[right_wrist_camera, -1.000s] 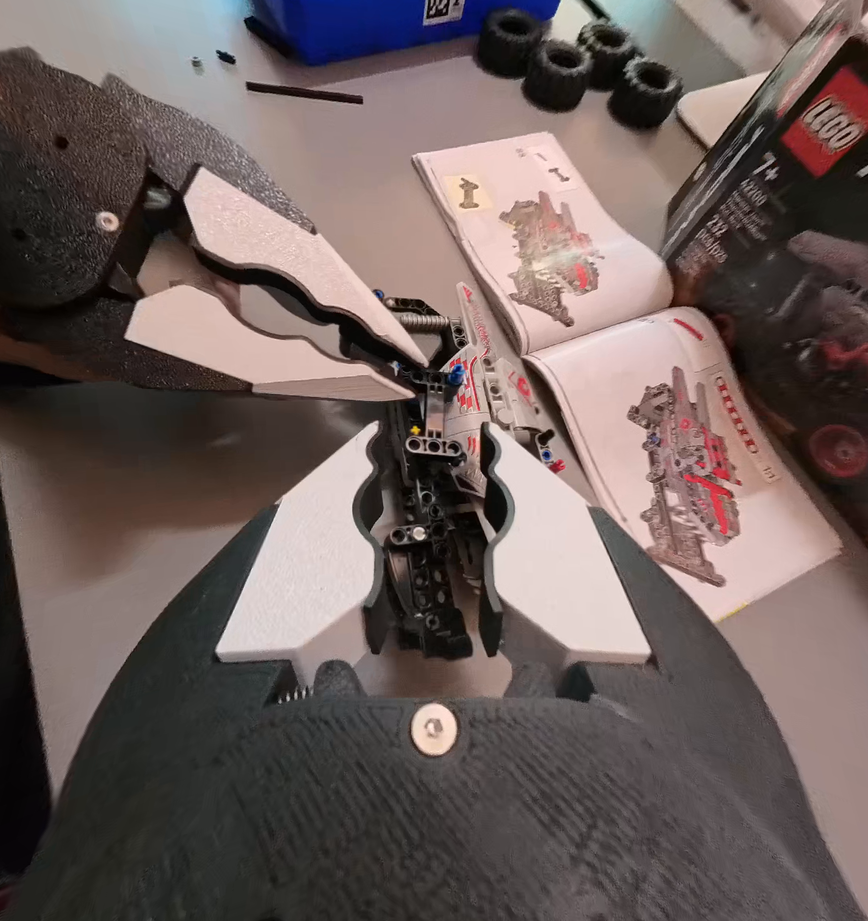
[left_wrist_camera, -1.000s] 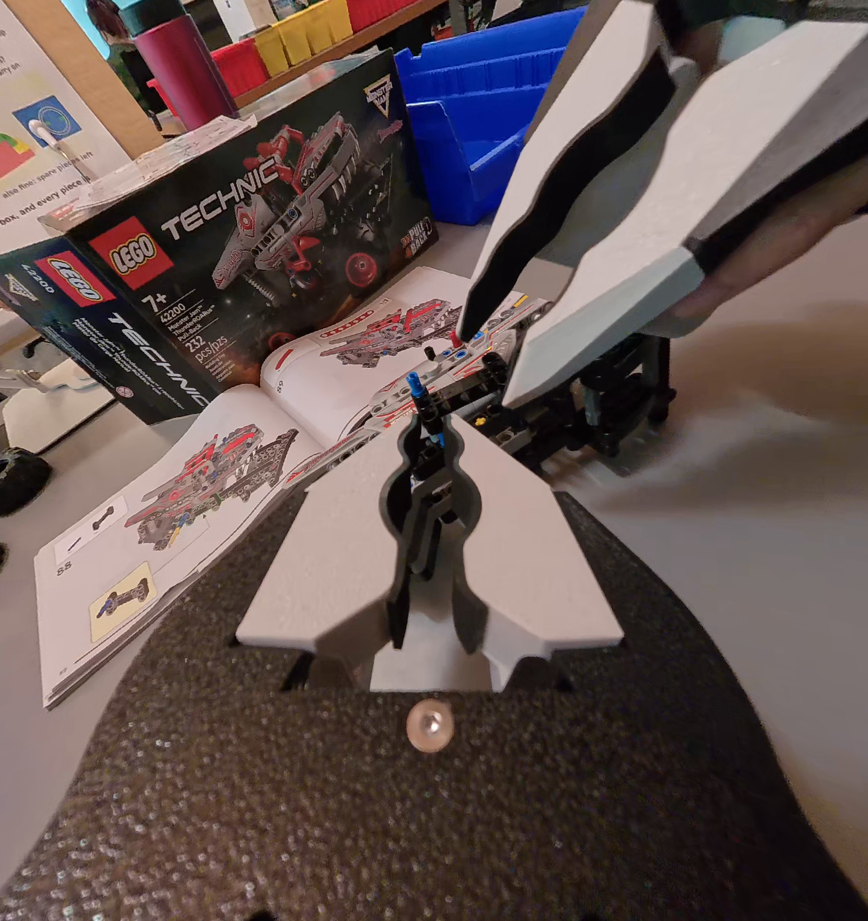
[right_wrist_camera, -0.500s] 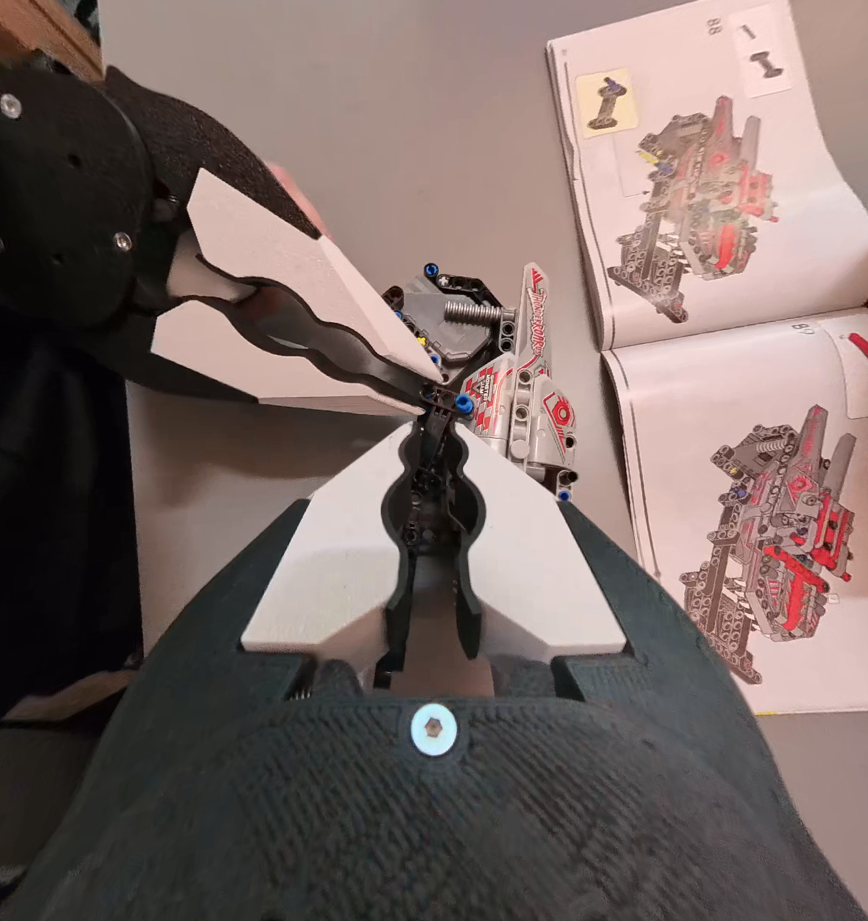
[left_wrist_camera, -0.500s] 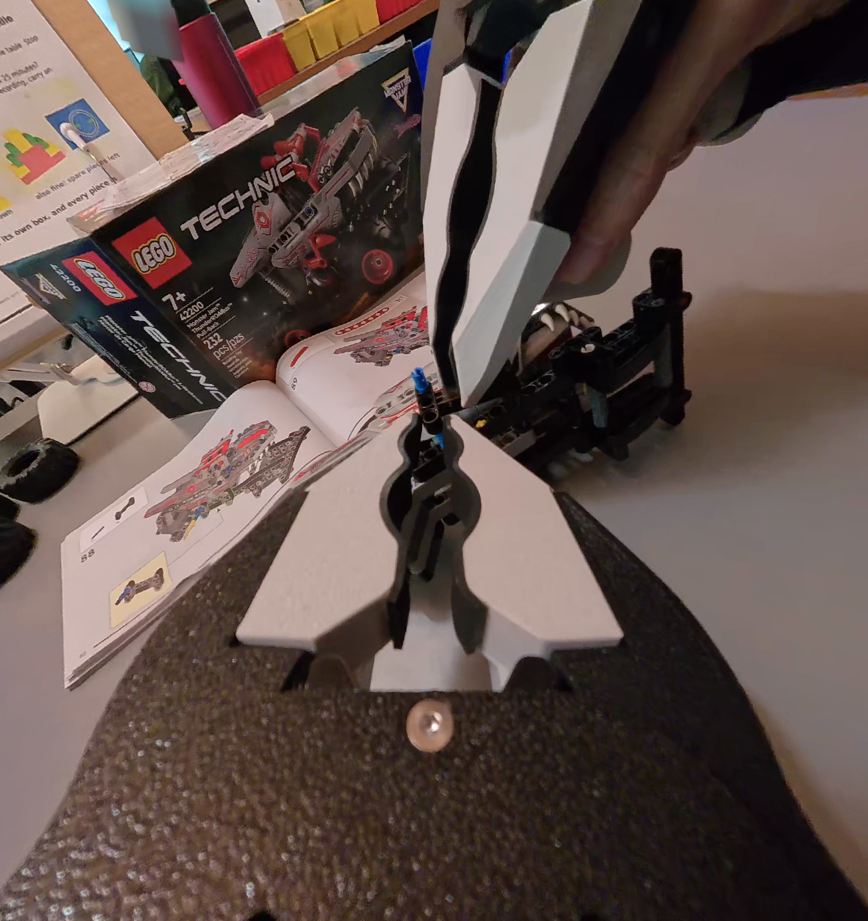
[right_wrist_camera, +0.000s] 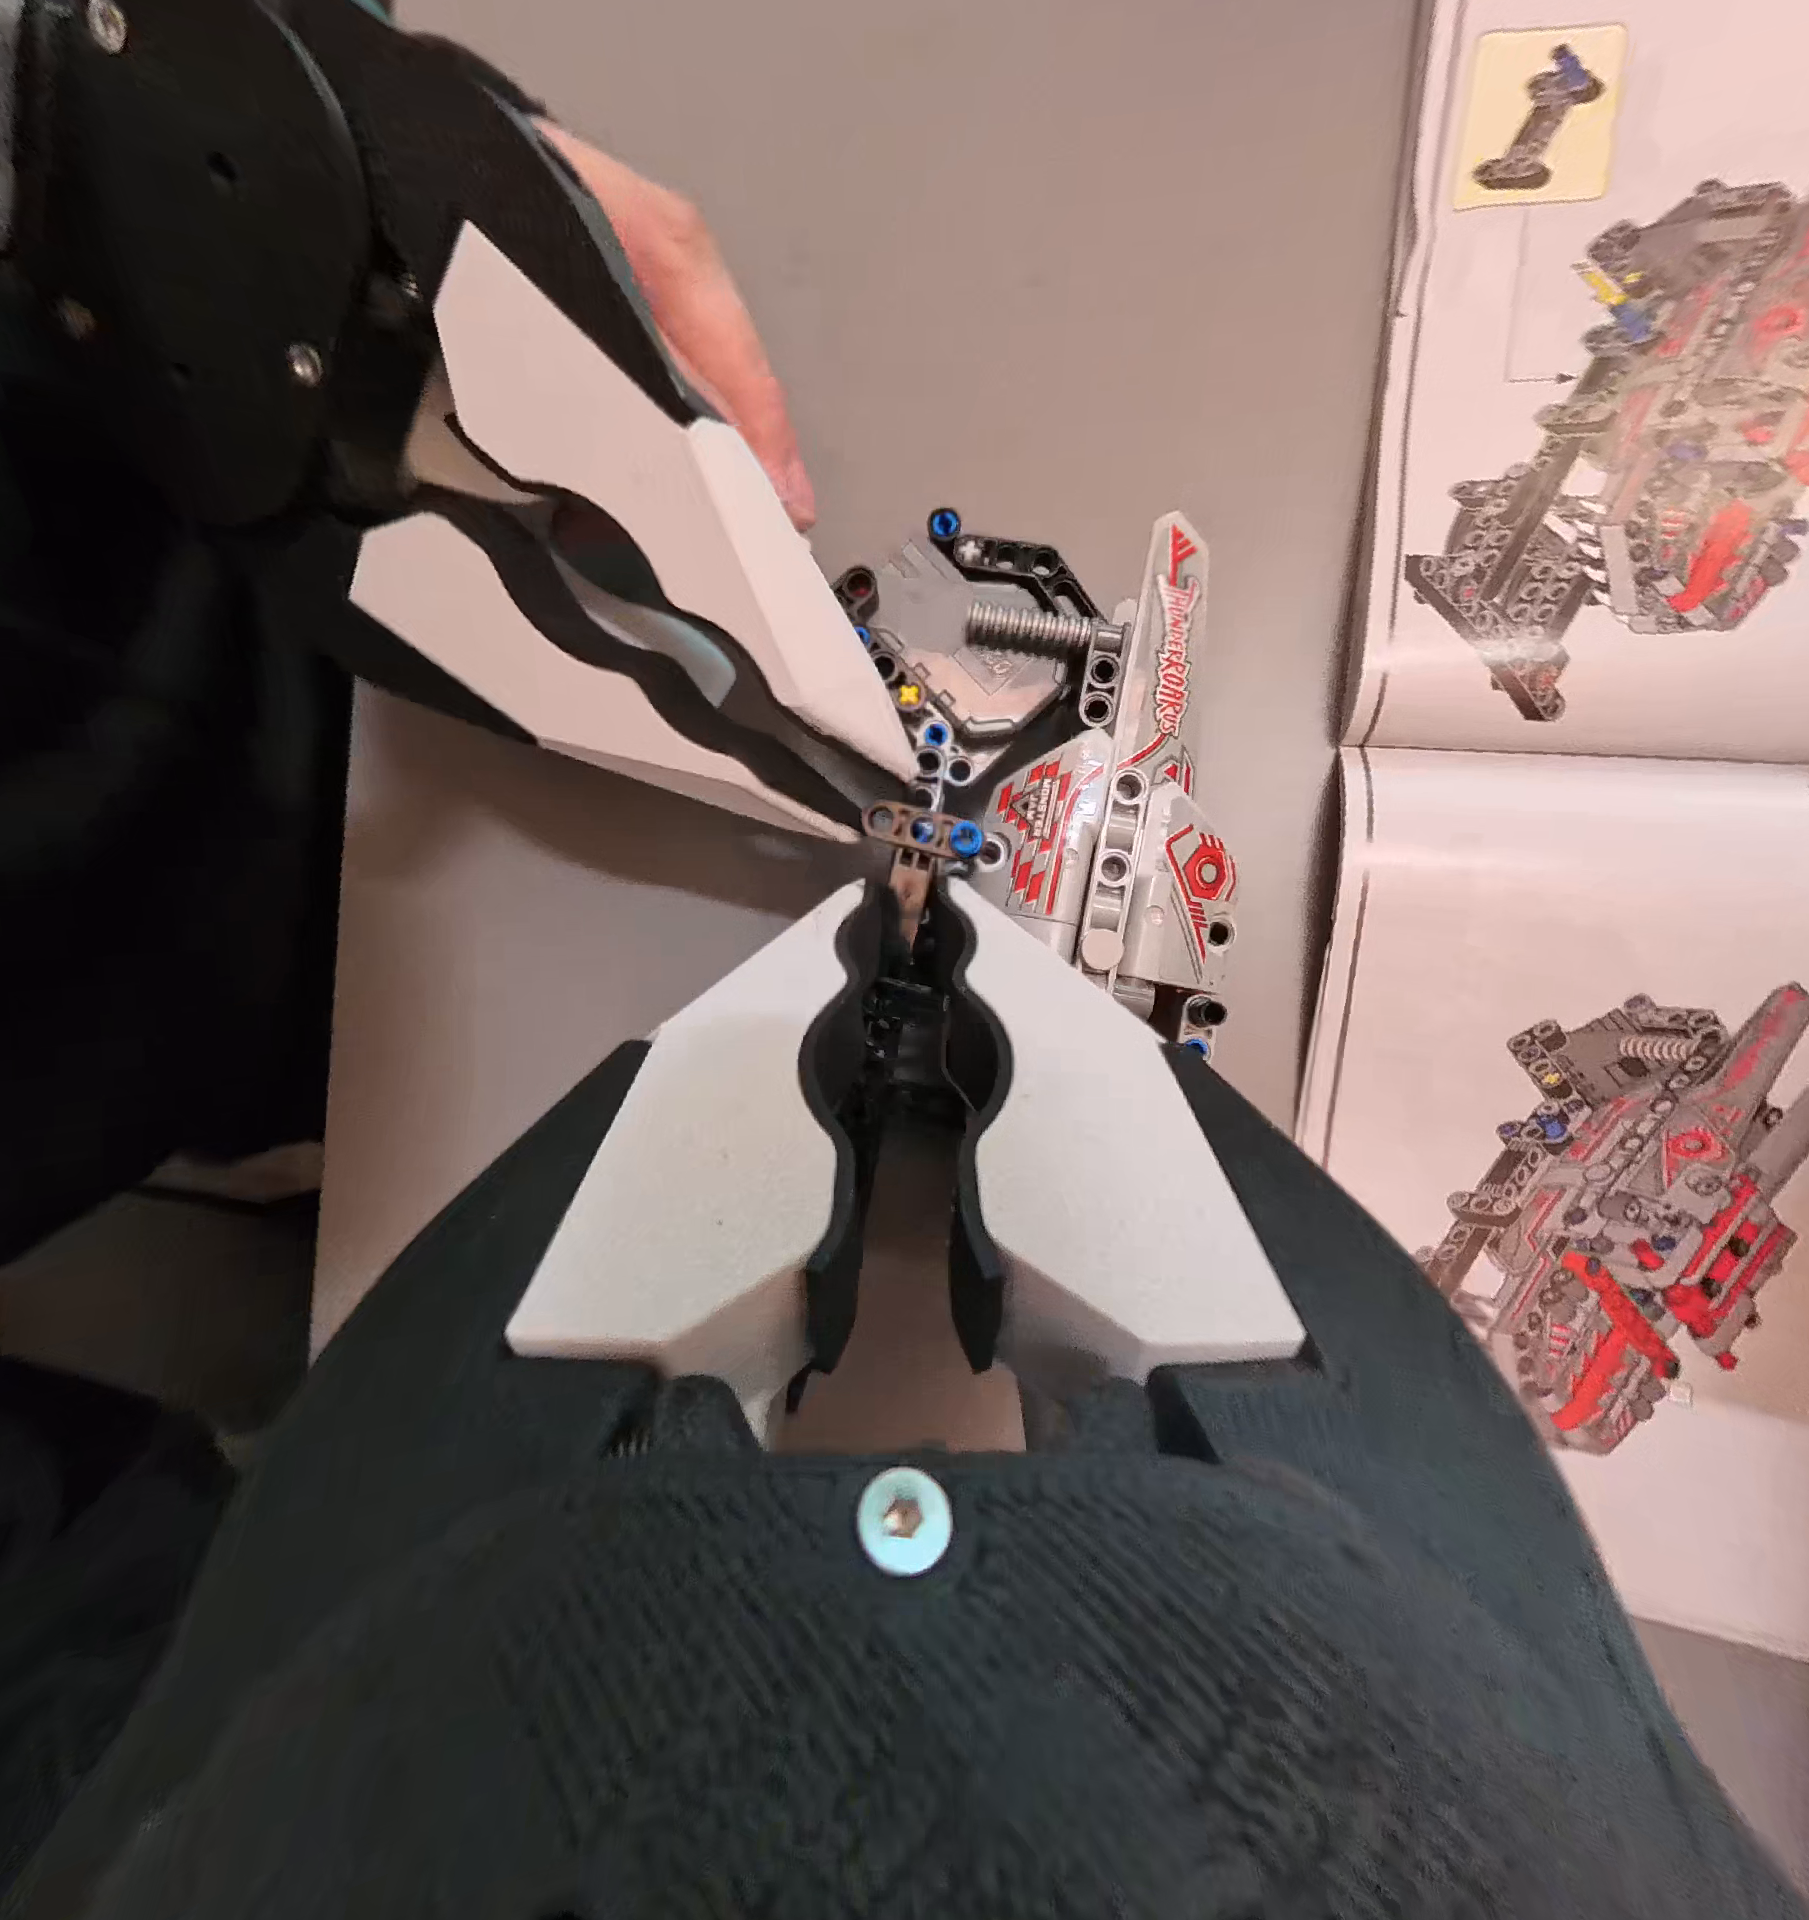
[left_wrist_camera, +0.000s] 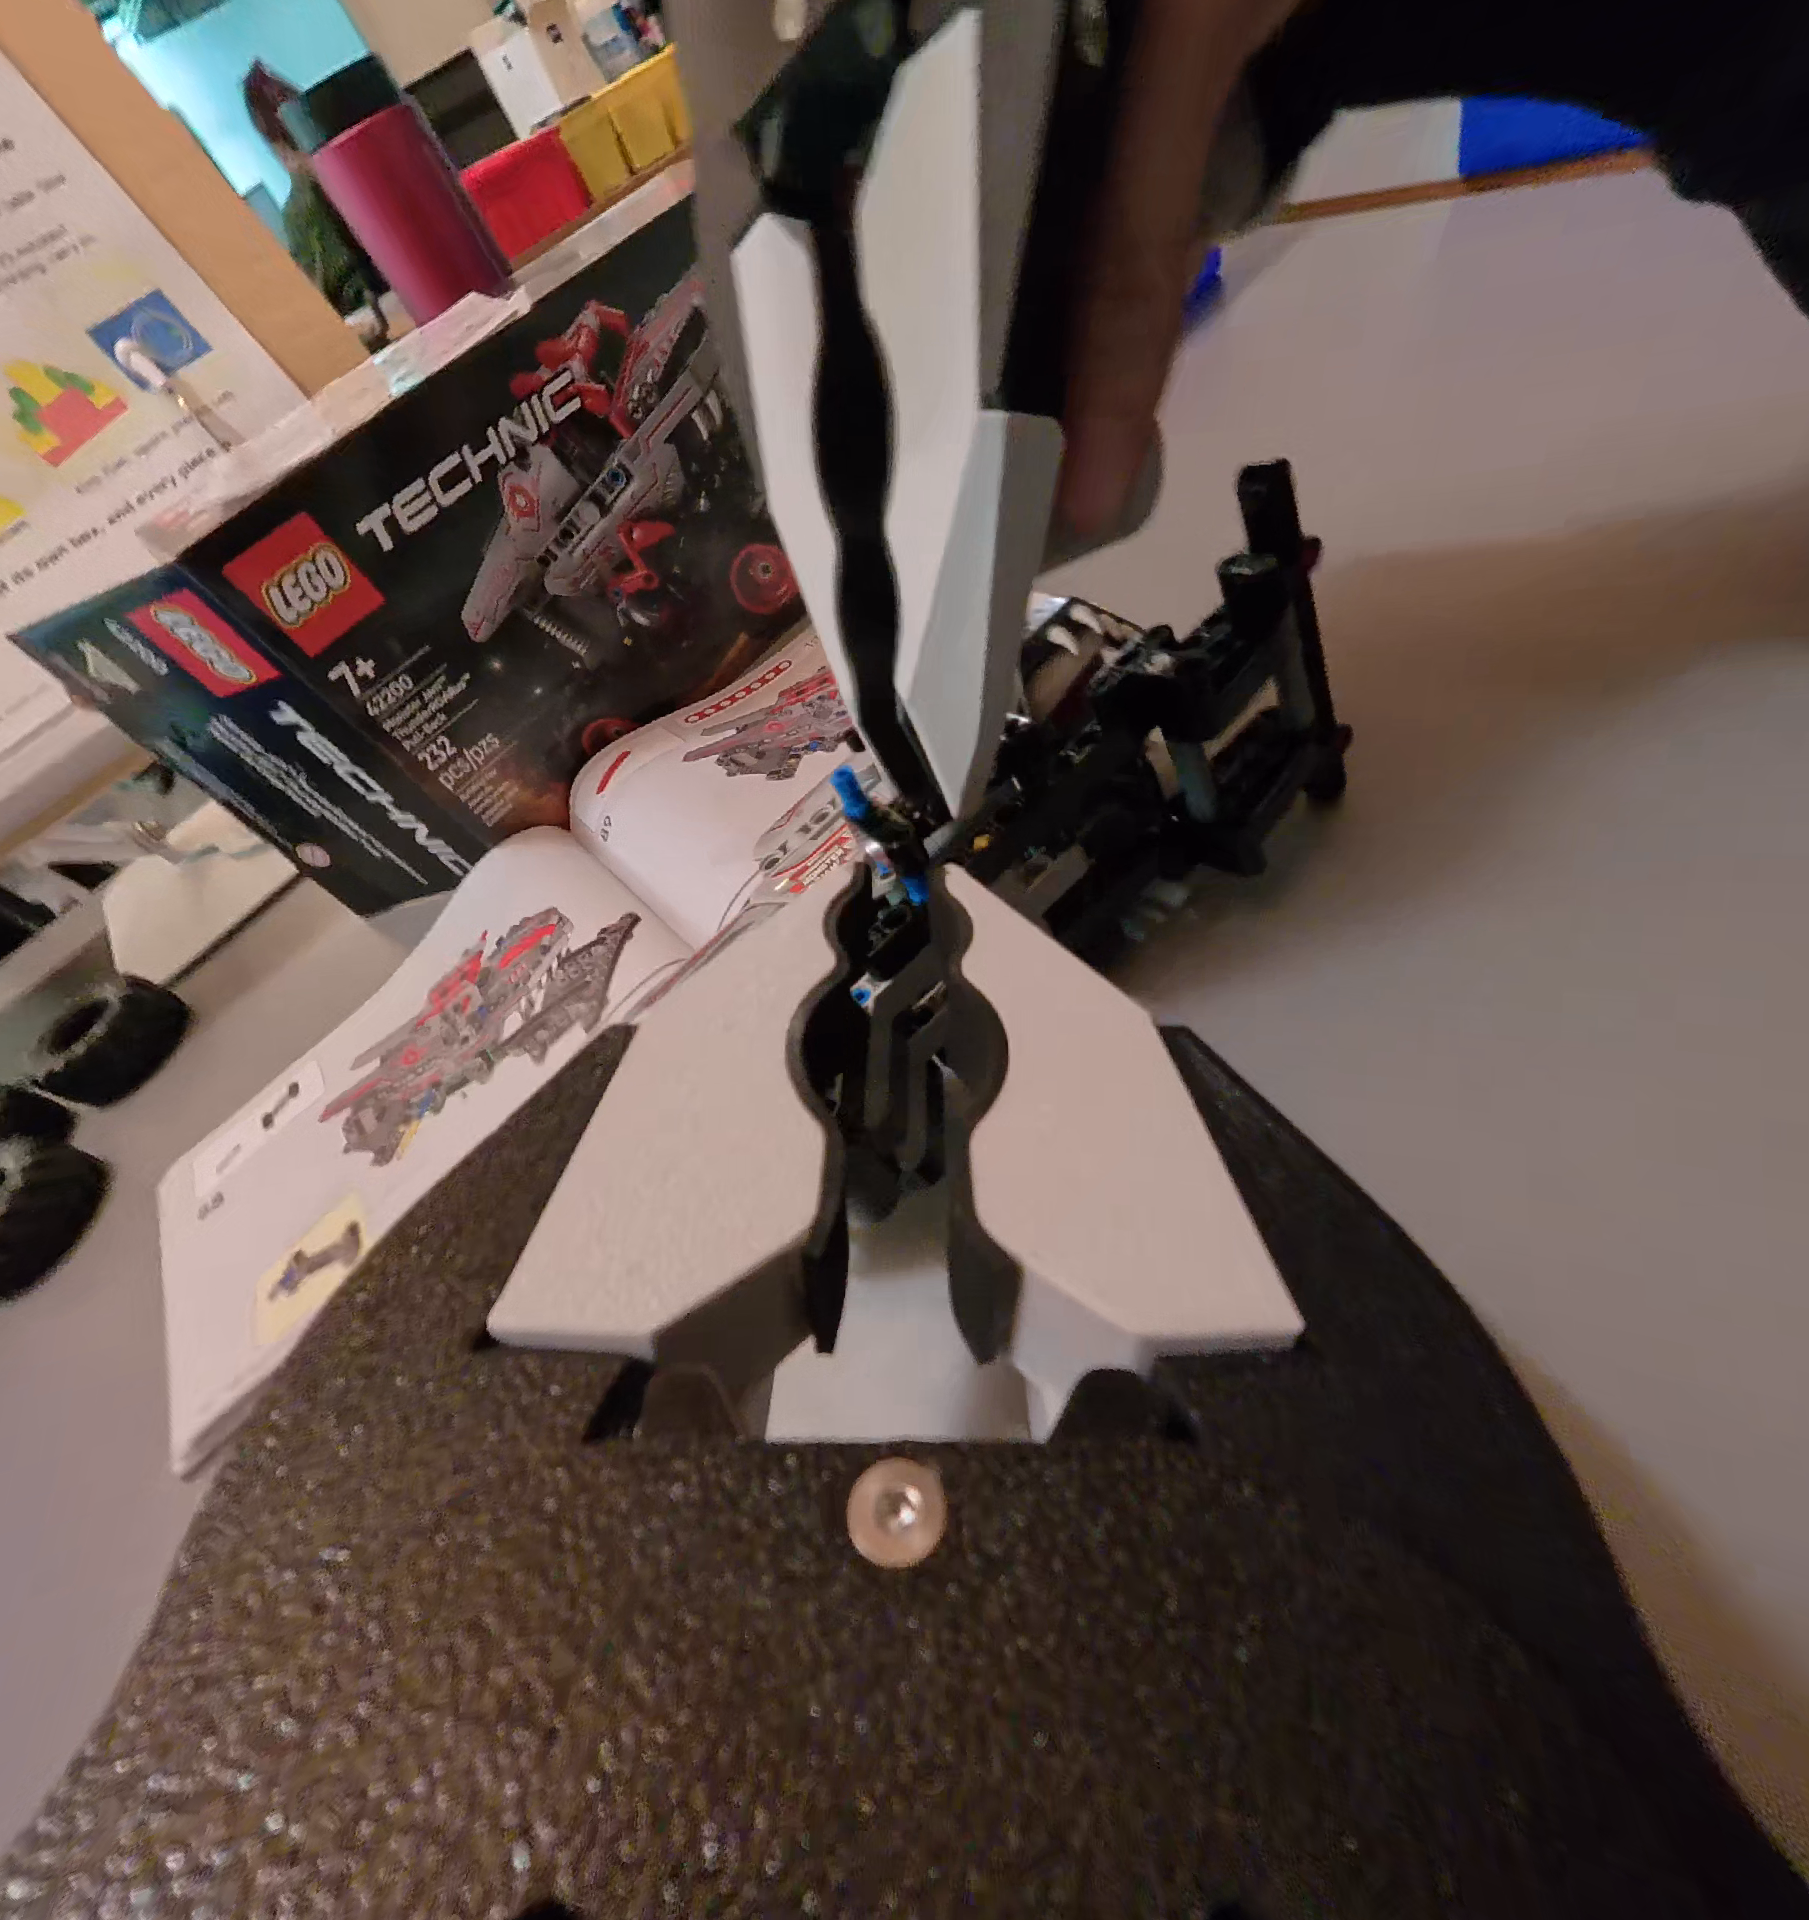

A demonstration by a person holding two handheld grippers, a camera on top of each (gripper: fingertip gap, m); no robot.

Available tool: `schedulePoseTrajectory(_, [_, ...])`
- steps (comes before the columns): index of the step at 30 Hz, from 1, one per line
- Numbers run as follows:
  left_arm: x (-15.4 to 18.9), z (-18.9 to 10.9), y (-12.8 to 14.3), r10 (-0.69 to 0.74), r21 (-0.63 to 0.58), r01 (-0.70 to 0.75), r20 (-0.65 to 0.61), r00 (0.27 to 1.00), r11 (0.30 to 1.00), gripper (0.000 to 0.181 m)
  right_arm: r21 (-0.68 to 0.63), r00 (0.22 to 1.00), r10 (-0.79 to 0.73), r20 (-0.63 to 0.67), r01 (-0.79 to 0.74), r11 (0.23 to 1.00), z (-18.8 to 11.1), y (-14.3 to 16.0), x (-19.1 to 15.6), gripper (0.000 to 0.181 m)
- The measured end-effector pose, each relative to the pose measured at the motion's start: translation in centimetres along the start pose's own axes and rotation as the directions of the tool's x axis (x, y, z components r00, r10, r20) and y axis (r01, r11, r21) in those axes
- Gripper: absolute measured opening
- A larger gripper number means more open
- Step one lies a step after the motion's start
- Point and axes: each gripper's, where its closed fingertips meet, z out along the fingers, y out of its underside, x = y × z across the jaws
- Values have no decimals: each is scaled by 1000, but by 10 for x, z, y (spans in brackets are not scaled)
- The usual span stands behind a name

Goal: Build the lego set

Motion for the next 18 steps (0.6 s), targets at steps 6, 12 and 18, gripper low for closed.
schedulePoseTrajectory(6, [0,-3,1,281,-3,-281,8,960,960,23,-69,996,-68,66,73,995,-8,3,5,7])
schedulePoseTrajectory(12, [-7,1,6,548,-62,-546,1,837,835,29,-69,990,-77,115,85,994,1,-1,8,7])
schedulePoseTrajectory(18, [-4,7,4,669,-64,-667,24,743,742,31,-74,995,-46,84,52,996,3,-2,7,7])
